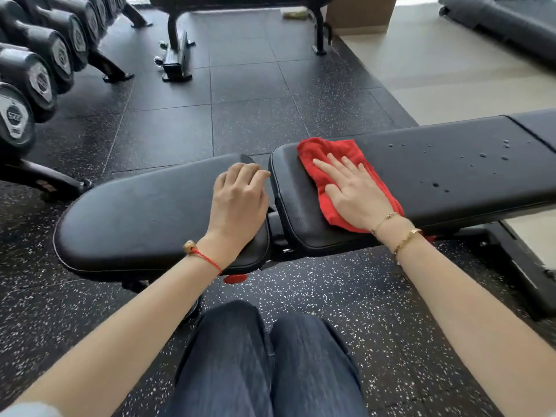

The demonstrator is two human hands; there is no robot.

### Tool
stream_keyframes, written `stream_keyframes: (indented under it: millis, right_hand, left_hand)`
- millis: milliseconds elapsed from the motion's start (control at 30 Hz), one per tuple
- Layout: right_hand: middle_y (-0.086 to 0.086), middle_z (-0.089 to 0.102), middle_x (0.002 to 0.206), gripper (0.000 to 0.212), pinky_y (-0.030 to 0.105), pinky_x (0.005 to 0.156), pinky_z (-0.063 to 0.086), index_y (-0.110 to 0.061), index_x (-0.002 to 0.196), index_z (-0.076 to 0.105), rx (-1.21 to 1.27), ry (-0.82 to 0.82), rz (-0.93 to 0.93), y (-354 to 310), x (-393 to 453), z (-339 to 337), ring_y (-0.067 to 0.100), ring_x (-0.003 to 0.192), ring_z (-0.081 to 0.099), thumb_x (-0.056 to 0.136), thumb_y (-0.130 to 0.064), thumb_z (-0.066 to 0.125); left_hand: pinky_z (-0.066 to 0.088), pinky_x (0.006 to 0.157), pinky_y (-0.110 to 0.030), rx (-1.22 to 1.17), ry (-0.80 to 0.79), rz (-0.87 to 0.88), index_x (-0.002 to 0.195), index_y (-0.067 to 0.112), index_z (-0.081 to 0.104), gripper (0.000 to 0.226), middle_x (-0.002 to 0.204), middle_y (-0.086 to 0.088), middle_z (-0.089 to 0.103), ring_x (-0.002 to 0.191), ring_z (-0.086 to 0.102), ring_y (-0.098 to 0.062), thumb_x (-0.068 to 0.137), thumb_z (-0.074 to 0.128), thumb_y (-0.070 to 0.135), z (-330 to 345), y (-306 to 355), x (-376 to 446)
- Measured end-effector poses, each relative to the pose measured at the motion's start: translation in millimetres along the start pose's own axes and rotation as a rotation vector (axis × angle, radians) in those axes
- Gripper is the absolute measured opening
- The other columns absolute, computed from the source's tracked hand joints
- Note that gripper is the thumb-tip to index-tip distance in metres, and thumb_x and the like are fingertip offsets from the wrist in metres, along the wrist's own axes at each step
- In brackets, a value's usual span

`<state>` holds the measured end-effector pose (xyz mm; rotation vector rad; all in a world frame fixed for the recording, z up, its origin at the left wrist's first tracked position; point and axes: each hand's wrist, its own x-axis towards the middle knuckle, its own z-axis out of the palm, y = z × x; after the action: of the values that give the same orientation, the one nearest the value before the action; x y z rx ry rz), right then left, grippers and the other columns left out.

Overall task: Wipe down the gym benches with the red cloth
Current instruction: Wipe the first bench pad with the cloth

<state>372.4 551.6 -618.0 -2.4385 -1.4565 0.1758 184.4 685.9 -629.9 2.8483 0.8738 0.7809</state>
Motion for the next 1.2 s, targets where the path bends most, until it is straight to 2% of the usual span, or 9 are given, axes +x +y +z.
stream_keyframes:
  millis: [100,200,533,767,1000,1200]
  right_hand:
    - [-0.001,0.012,0.162,0.054,0.043,0.121,0.0,-0.035,0.151,0.021,-0.032,0.022,0.134,-2,31,1,0.024,0.149,0.009,0.099,-0.028,0.032]
    - [0.0,0.011,0.162,0.054,0.045,0.121,-0.001,-0.034,0.152,0.02,-0.058,0.03,0.185,-8,46,5,0.026,0.149,0.009,0.098,-0.029,0.03]
    - [-0.001,0.009,0.162,0.057,0.044,0.122,-0.001,-0.037,0.151,0.02,-0.009,-0.049,0.091,-1,44,-6,0.023,0.15,0.005,0.098,-0.023,0.034]
    - [0.001,0.011,0.162,0.058,0.044,0.122,0.0,-0.034,0.152,0.021,-0.02,-0.013,0.075,-4,32,-3,0.024,0.15,0.007,0.097,-0.022,0.037]
    - [-0.004,0.017,0.161,0.06,0.04,0.122,0.005,-0.035,0.15,0.025,-0.004,-0.011,-0.136,21,-19,-10,0.02,0.149,0.011,0.095,-0.02,0.043]
    - [0.0,0.009,0.162,0.056,0.043,0.122,0.0,-0.034,0.152,0.019,-0.034,-0.055,0.023,52,53,-23,0.024,0.15,0.006,0.099,-0.023,0.035]
  left_hand:
    - [0.037,0.108,-0.046,-0.077,-0.048,-0.045,0.124,0.015,0.065,0.034,0.133,-0.005,0.061,0.13,0.049,-0.029,0.095,0.049,0.025,2,17,-9]
    - [0.034,0.112,-0.045,-0.162,-0.096,-0.032,0.129,0.017,0.061,0.039,0.138,-0.004,0.057,0.134,0.045,-0.027,0.096,0.046,0.031,5,38,-15]
    - [0.028,0.115,-0.052,-0.154,-0.185,0.019,0.137,0.021,0.054,0.044,0.147,-0.001,0.05,0.137,0.042,-0.024,0.097,0.043,0.035,15,49,-24]
    - [0.034,0.112,-0.054,-0.17,-0.133,0.021,0.131,0.014,0.059,0.041,0.14,-0.008,0.055,0.136,0.046,-0.029,0.094,0.049,0.028,18,53,-24]
    - [0.033,0.112,-0.054,-0.092,-0.056,0.034,0.124,0.015,0.062,0.037,0.135,-0.007,0.058,0.134,0.048,-0.029,0.093,0.047,0.027,25,56,-21]
    - [0.029,0.116,-0.054,-0.084,0.032,0.063,0.121,0.016,0.064,0.035,0.132,-0.001,0.061,0.135,0.048,-0.026,0.092,0.049,0.027,29,56,-21]
